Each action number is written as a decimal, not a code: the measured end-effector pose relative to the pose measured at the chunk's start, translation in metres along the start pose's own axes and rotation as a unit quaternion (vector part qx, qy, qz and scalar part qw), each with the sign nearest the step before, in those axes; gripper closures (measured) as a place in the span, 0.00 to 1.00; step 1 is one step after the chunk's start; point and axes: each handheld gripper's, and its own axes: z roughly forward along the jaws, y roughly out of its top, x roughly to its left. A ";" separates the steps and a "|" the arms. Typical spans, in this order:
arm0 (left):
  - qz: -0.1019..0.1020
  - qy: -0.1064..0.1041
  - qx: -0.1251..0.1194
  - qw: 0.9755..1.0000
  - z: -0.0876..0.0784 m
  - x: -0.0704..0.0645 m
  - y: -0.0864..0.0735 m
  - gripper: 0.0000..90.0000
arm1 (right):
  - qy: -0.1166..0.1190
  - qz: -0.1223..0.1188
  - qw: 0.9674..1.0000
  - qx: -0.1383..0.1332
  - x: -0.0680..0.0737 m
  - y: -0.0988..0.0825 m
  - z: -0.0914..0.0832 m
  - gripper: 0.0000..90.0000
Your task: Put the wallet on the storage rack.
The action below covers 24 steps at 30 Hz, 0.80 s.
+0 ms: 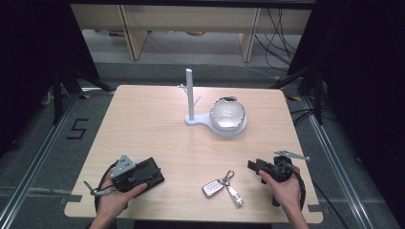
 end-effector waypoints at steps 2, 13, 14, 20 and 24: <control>0.005 0.007 0.009 1.000 -0.008 0.005 0.001 0.46 | 0.004 0.003 1.000 0.000 0.003 0.001 0.000 0.58; -0.008 -0.007 0.088 0.996 0.002 0.045 0.026 0.41 | 0.013 0.010 1.000 0.006 0.009 0.011 -0.004 0.57; -0.010 -0.007 0.092 0.996 0.004 0.047 0.027 0.41 | 0.009 0.007 1.000 0.005 0.009 0.012 -0.004 0.57; 0.015 -0.004 0.180 0.984 0.023 0.064 0.038 0.41 | 0.011 0.001 1.000 0.004 0.011 0.012 -0.004 0.57; 0.041 0.002 0.216 0.976 0.028 0.066 0.046 0.43 | 0.005 -0.020 1.000 0.010 0.010 0.014 -0.006 0.56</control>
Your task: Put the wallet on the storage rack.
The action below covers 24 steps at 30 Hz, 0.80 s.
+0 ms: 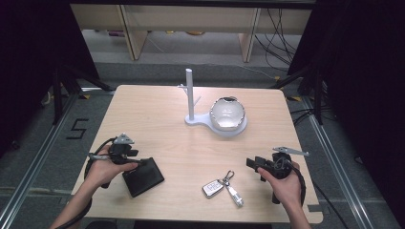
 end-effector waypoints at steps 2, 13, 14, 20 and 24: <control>0.013 -0.002 0.017 1.000 0.000 0.002 0.003 0.43 | 0.006 0.015 1.000 0.003 0.002 -0.001 0.001 0.56; 0.036 -0.024 0.111 0.993 0.006 0.011 0.016 0.43 | 0.011 0.014 1.000 0.002 0.004 0.002 -0.001 0.56; 0.037 -0.027 0.115 0.992 0.007 0.011 0.017 0.43 | 0.008 0.010 1.000 0.005 0.003 0.001 -0.001 0.56; 0.026 -0.041 0.126 0.991 0.014 0.009 0.021 0.43 | 0.011 0.021 1.000 0.012 0.004 0.000 -0.001 0.56; 0.023 -0.044 0.127 0.991 0.017 0.006 0.022 0.43 | 0.009 0.002 1.000 0.009 0.002 0.001 -0.002 0.56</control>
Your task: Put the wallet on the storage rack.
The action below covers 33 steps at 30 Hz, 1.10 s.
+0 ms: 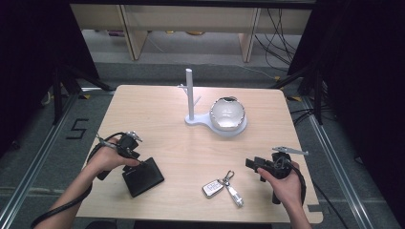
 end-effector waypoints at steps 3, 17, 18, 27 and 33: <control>0.004 -0.003 0.008 1.000 0.001 0.000 0.001 0.43 | -0.004 -0.004 1.000 -0.001 -0.001 -0.001 0.002 0.56; -0.024 -0.025 0.037 0.999 0.015 0.002 -0.002 0.42 | 0.006 0.024 1.000 0.005 0.002 -0.002 0.002 0.55; -0.028 -0.031 0.042 0.998 0.015 0.004 -0.002 0.44 | -0.002 0.004 1.000 0.005 0.000 -0.002 0.001 0.55; -0.053 -0.039 0.048 0.997 0.016 0.007 -0.001 0.54 | -0.003 0.002 1.000 0.005 -0.001 -0.002 0.002 0.55; -0.037 -0.023 0.042 0.998 0.015 0.003 -0.001 0.61 | -0.003 -0.002 1.000 0.002 -0.003 -0.003 0.002 0.55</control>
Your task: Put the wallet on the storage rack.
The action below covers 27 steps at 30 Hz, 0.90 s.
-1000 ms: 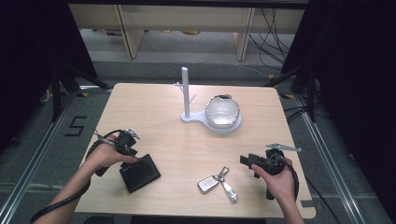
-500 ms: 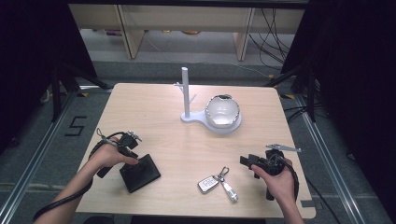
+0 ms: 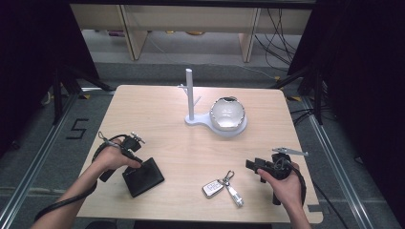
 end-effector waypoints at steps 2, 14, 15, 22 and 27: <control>0.014 0.003 -0.004 1.000 -0.002 0.000 -0.001 0.64 | 0.002 0.007 1.000 0.000 0.000 0.000 -0.001 0.55; 0.072 0.066 -0.032 0.995 -0.005 -0.009 -0.007 0.91 | -0.003 -0.001 1.000 0.002 0.000 0.000 0.001 0.54; 0.066 0.065 -0.033 0.995 -0.006 -0.008 -0.008 0.92 | 0.000 0.000 1.000 0.001 0.000 0.000 0.001 0.54; 0.059 0.057 -0.044 0.996 -0.011 -0.007 -0.010 0.94 | -0.004 0.000 1.000 0.001 0.000 0.002 -0.001 0.54; 0.064 0.049 -0.066 0.995 -0.026 -0.008 -0.013 0.94 | -0.005 0.000 1.000 0.002 0.000 0.002 -0.001 0.54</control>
